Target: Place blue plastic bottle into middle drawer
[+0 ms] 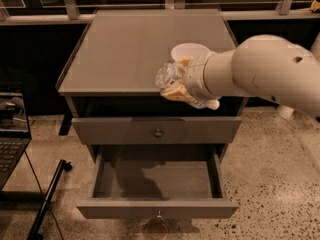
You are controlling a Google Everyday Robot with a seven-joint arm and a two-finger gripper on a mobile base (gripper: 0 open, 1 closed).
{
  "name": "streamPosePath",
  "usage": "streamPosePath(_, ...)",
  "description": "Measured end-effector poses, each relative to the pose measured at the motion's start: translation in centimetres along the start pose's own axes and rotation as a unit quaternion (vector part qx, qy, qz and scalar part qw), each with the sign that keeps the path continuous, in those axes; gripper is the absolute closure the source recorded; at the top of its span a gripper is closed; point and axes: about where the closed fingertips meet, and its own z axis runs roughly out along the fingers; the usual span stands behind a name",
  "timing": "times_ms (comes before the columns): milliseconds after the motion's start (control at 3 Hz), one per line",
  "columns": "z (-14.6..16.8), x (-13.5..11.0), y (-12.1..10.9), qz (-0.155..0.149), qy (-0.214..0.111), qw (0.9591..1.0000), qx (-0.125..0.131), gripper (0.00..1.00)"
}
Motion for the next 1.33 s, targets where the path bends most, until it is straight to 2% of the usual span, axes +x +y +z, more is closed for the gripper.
streamPosePath(333,0.2,0.1,0.1,0.002,0.000,1.0000,0.000,1.00)
streamPosePath(667,0.2,-0.2,0.7,-0.006,-0.004,0.9999,0.012,1.00)
streamPosePath(1000,0.3,1.6,3.0,0.030,0.004,0.9992,0.026,1.00)
streamPosePath(1333,0.5,4.8,5.8,0.071,0.022,0.9964,0.039,1.00)
